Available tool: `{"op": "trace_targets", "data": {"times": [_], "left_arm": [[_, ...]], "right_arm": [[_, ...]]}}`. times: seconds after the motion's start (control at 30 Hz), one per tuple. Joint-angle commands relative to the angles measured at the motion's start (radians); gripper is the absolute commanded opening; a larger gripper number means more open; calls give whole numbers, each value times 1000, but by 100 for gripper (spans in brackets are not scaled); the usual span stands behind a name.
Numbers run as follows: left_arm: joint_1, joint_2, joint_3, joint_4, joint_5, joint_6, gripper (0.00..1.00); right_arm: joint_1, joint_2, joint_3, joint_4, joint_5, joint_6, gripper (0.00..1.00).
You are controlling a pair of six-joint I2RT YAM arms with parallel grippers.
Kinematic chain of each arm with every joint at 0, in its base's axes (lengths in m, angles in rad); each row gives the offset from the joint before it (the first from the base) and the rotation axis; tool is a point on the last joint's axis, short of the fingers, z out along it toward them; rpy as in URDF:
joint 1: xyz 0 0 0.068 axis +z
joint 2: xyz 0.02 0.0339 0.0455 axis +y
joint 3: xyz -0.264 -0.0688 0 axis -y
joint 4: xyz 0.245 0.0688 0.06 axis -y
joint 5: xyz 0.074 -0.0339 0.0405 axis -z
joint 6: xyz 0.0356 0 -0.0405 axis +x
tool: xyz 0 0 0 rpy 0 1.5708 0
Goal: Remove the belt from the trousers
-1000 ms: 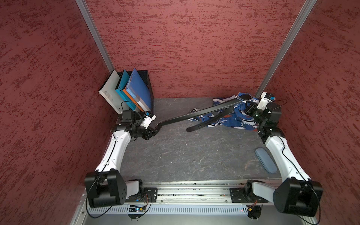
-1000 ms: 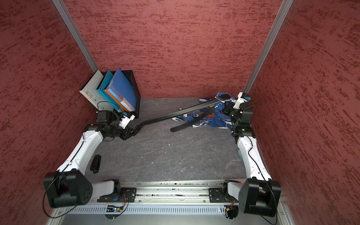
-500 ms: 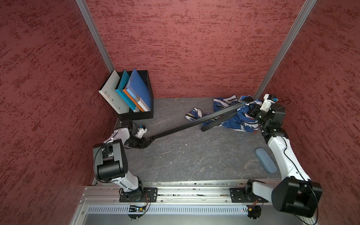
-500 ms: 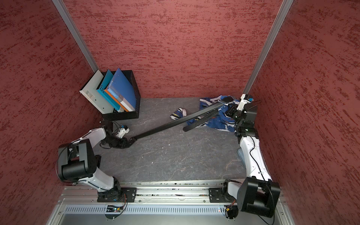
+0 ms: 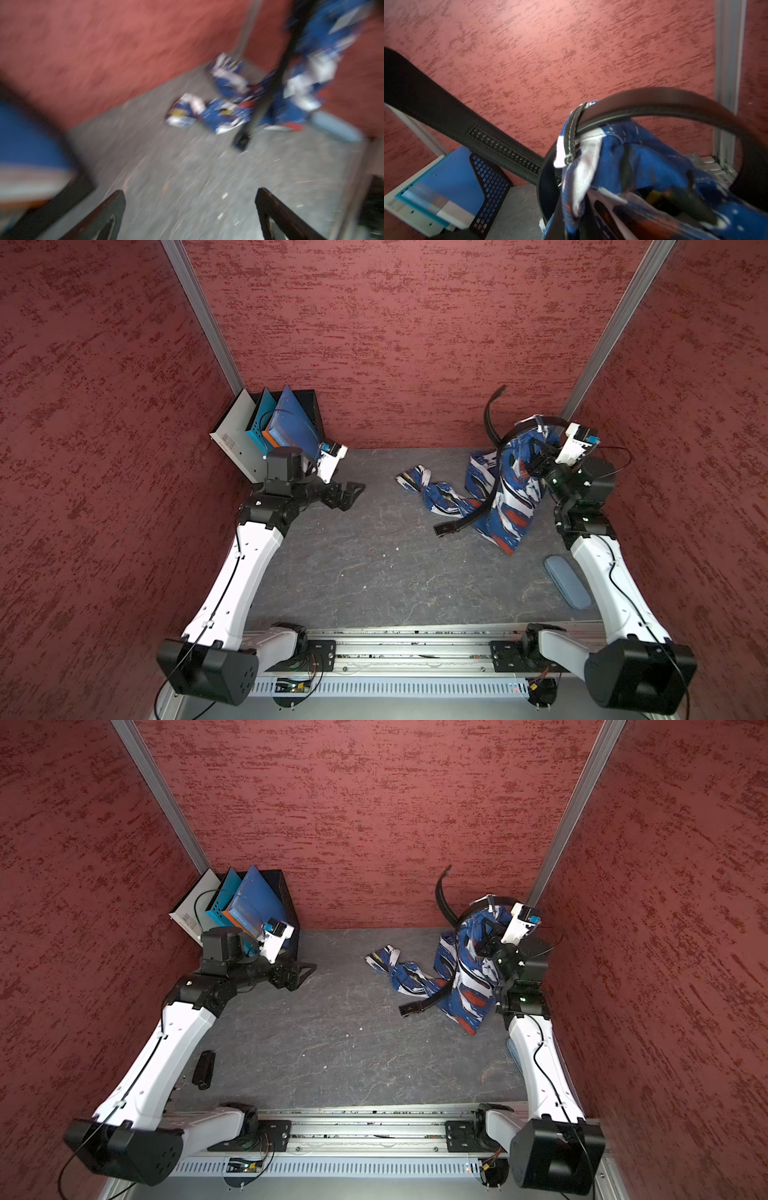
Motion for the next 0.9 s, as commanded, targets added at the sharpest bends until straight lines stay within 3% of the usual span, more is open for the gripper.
{"op": "trace_targets", "data": {"times": [0.0, 0.07, 0.2, 0.33, 0.47, 0.57, 0.63, 0.73, 0.87], "left_arm": [[-154, 167, 103, 269, 297, -193, 100], [-213, 277, 277, 248, 421, -210, 97], [-256, 464, 594, 276, 661, -372, 94], [-327, 564, 737, 190, 785, -380, 93], [-374, 505, 519, -29, 690, -135, 92], [-385, 493, 397, -143, 666, -50, 90], [-444, 479, 340, -232, 604, 46, 91], [-498, 436, 148, -35, 448, -5, 94], [-441, 396, 8, 217, 157, -18, 97]], "right_arm": [[32, -49, 6, 101, -101, -97, 0], [34, -58, -2, 96, -168, -153, 0], [36, -78, -37, 50, -363, -355, 0], [81, -83, -49, -116, -376, -554, 0], [89, -123, -110, -89, -432, -563, 0], [101, -144, -116, -122, -408, -570, 0], [104, -152, -115, -131, -394, -564, 0], [117, -162, -123, -123, -396, -551, 0], [134, -184, -139, -126, -402, -543, 0]]}}
